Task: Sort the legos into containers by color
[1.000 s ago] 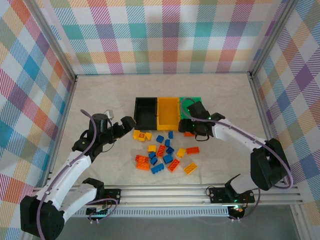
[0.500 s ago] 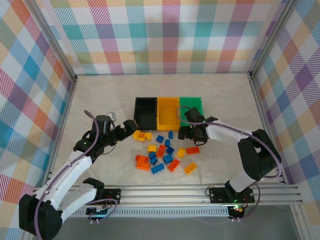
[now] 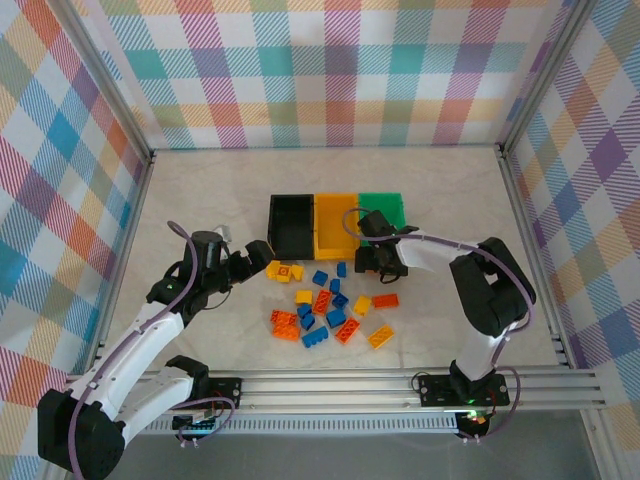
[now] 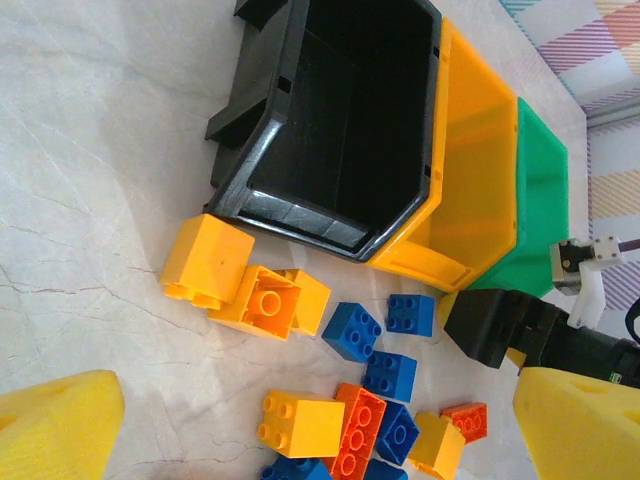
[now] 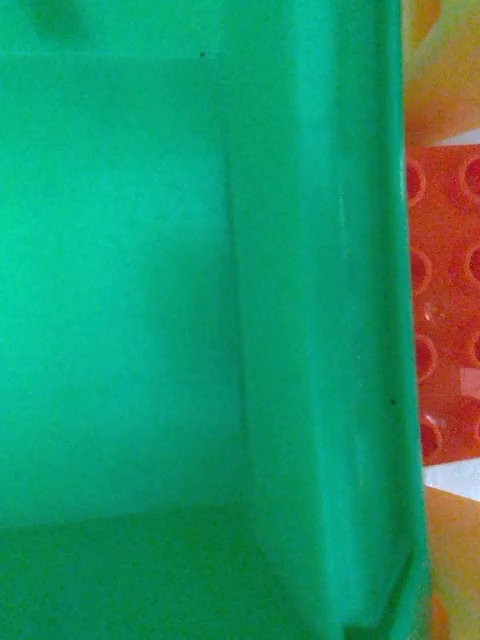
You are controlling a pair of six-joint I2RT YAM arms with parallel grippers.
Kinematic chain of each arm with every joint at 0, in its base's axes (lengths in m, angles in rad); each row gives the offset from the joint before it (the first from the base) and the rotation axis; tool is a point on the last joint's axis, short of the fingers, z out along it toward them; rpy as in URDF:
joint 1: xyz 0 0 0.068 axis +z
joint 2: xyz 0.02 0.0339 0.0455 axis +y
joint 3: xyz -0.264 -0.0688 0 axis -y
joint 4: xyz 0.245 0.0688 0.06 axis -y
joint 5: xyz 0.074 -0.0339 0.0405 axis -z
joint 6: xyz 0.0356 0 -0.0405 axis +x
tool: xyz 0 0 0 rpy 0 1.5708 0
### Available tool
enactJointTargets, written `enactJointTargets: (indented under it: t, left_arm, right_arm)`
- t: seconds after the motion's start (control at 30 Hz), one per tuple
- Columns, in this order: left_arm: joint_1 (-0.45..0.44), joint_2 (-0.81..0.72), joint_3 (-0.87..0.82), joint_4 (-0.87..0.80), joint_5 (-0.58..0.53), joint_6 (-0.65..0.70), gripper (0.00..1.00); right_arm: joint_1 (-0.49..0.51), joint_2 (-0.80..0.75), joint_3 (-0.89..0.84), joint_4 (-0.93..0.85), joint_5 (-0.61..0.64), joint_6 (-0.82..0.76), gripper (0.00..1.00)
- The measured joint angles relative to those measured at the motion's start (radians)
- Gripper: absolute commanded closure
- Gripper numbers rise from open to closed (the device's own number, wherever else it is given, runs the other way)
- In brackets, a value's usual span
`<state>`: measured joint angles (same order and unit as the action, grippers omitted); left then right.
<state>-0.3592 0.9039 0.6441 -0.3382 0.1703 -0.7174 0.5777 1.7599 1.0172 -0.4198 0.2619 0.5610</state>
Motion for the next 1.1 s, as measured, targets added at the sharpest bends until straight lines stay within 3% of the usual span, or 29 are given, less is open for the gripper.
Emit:
enactJointTargets:
  t: [0.27,0.43,0.57,0.77,0.9,1.1]
  left_arm:
    - [0.0,0.0,0.0,0.0,-0.007,0.0,0.0]
    - [0.0,0.005,0.0,0.002,-0.007,-0.005,0.0]
    - [0.0,0.005,0.0,0.021,-0.007,-0.03,0.0]
    - [0.0,-0.008,-0.005,0.024,-0.011,-0.05,0.0]
    - [-0.001,-0.006,-0.005,-0.008,-0.031,-0.046,0.0]
    - [-0.001,-0.007,-0.005,-0.029,-0.056,-0.014,0.02]
  right_arm:
    - [-0.001,-0.008,-0.014,0.005,0.018,0.002,0.39]
    - [0.0,-0.08,-0.094,0.05,-0.026,0.004,0.43]
    - [0.0,-0.223,-0.172,0.01,-0.077,0.003,0.46]
    - [-0.003,-0.409,-0.066,-0.084,-0.09,-0.032,0.46]
    - [-0.036,-0.333,0.109,-0.088,-0.091,-0.061,0.46]
    - [-0.12,-0.082,0.287,-0.082,-0.076,-0.071,0.45]
